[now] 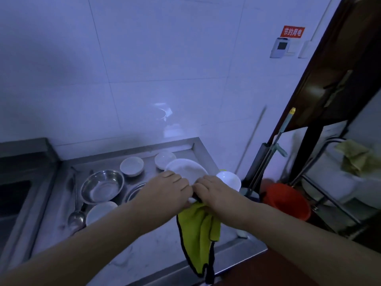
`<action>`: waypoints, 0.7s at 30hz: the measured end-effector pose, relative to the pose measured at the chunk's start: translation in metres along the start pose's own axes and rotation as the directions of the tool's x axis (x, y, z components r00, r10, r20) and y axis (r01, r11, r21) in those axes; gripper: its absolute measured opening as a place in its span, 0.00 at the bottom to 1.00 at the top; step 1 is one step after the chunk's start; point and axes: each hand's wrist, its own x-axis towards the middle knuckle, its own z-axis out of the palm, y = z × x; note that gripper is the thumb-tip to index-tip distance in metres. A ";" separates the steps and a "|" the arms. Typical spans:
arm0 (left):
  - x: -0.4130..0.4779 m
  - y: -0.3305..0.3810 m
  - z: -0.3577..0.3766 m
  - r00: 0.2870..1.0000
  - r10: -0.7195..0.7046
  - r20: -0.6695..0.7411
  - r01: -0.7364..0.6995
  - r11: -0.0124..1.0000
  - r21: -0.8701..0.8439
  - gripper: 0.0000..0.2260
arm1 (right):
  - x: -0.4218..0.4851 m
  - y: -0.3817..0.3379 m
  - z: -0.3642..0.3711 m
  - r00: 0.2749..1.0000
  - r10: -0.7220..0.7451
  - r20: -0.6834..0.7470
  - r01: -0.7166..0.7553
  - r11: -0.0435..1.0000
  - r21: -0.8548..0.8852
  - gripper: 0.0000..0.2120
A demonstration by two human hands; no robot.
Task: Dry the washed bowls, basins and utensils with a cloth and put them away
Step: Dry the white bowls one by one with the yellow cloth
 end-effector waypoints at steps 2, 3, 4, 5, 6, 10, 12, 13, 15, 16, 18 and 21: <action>0.002 -0.006 0.006 0.999 0.018 0.030 -0.017 0.999 -0.036 0.06 | -0.012 0.010 0.000 0.999 0.004 0.038 -0.003 1.000 -0.029 0.12; 0.003 -0.009 0.010 0.998 0.025 0.051 -0.023 0.999 -0.045 0.05 | -0.019 0.016 0.001 0.999 0.006 0.035 -0.004 0.999 -0.038 0.12; 0.005 -0.011 0.014 0.997 0.038 0.070 -0.035 0.998 -0.050 0.05 | -0.024 0.022 0.003 0.999 0.011 0.040 -0.010 0.999 -0.040 0.12; 0.009 -0.010 0.019 0.995 0.065 0.079 -0.060 0.996 -0.060 0.07 | -0.030 0.028 0.006 0.999 0.007 0.035 -0.006 0.999 -0.041 0.11; 0.014 -0.008 0.026 0.992 0.098 0.080 -0.092 0.993 -0.075 0.08 | -0.035 0.034 0.010 1.000 0.003 0.029 -0.001 0.999 -0.043 0.10; 0.044 0.013 0.050 0.987 0.115 0.112 -0.098 0.984 -0.150 0.07 | -0.063 0.064 0.026 0.999 0.054 -0.001 -0.054 0.998 0.043 0.08; 0.062 0.020 0.067 0.989 0.090 0.120 -0.068 0.982 -0.177 0.09 | -0.079 0.080 0.026 0.992 0.128 -0.009 -0.126 0.983 0.137 0.11; 0.072 0.021 0.078 0.990 0.079 0.120 -0.057 0.983 -0.177 0.09 | -0.087 0.089 0.026 0.985 0.172 -0.026 -0.164 0.969 0.183 0.14; 0.095 0.020 0.100 0.987 0.037 0.157 -0.010 0.985 -0.175 0.05 | -0.103 0.111 0.021 0.960 0.276 -0.048 -0.255 0.932 0.257 0.19; 0.107 0.020 0.111 0.983 -0.005 0.185 0.039 0.983 -0.177 0.04 | -0.112 0.122 0.019 0.943 0.328 -0.053 -0.300 0.908 0.292 0.21; 0.128 0.022 0.131 0.970 -0.094 0.226 0.144 0.965 -0.217 0.06 | -0.133 0.145 0.015 0.918 0.391 -0.068 -0.349 0.877 0.330 0.24; 0.159 0.029 0.163 0.953 -0.204 0.224 0.259 0.931 -0.257 0.10 | -0.164 0.179 0.016 0.898 0.437 -0.055 -0.399 0.861 0.316 0.26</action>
